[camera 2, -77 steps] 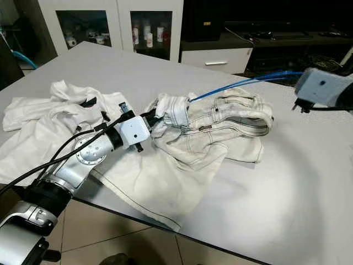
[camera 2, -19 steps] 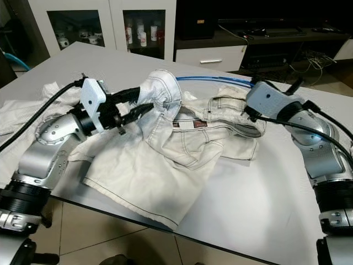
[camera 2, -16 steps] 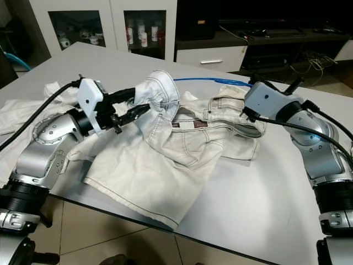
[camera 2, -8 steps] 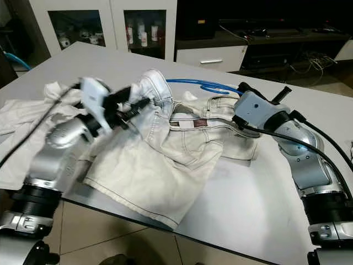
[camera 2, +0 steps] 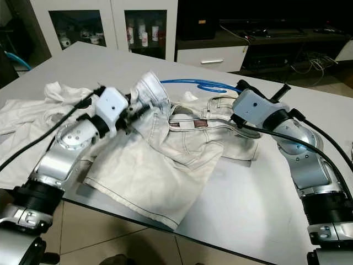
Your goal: Hang hanger
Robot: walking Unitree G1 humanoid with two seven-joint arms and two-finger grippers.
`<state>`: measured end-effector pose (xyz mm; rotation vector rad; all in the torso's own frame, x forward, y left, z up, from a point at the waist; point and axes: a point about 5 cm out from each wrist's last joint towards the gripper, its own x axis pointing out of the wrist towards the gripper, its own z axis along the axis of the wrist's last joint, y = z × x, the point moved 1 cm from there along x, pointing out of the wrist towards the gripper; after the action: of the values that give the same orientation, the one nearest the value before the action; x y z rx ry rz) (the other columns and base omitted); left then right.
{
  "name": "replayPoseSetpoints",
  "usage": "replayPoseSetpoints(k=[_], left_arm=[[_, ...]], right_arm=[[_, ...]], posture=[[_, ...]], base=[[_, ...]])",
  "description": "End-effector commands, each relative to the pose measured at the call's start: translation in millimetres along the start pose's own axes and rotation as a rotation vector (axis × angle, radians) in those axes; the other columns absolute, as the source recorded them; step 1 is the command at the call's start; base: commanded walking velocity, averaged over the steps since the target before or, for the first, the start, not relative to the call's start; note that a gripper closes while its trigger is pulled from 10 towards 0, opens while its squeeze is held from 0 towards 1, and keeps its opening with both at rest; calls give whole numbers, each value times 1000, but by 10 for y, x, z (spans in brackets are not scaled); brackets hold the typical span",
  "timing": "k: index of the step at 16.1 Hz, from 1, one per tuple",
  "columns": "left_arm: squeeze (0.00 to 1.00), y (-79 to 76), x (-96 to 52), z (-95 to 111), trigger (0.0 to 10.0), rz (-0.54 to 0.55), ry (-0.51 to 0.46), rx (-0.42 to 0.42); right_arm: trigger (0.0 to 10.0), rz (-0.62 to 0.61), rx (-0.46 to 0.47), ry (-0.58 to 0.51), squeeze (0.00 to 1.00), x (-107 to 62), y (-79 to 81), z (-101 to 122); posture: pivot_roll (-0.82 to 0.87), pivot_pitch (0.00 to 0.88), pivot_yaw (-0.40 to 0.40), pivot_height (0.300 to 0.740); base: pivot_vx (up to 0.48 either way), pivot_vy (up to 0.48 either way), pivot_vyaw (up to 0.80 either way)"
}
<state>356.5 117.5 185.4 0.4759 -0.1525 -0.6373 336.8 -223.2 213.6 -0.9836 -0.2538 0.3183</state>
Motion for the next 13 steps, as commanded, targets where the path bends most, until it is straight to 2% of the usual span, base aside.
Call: replayPoseSetpoints(k=[1,8,11,13], left_arm=[[0,29,25,48,0,13,-19,18],[0,195,38,126,0,147,-98,-41],[0,267,-1,115,0,191,-120,-83],[0,268,-18,98,0,189,-121,-82]], right_arm=[[10000,-34,4,-32,0,-2,-54,72],[10000,-43,11,-18,0,-14,-79,38],[10000,-52,76,22,0,-110,-206,-97],[10000,-63,63,56,0,-176,-303,-192]], posture=[[50,0,-29,723],[47,0,-31,723],[49,0,-28,723],[49,0,-26,723]], base=[[0,0,0],[0,0,0],[0,0,0],[0,0,0]])
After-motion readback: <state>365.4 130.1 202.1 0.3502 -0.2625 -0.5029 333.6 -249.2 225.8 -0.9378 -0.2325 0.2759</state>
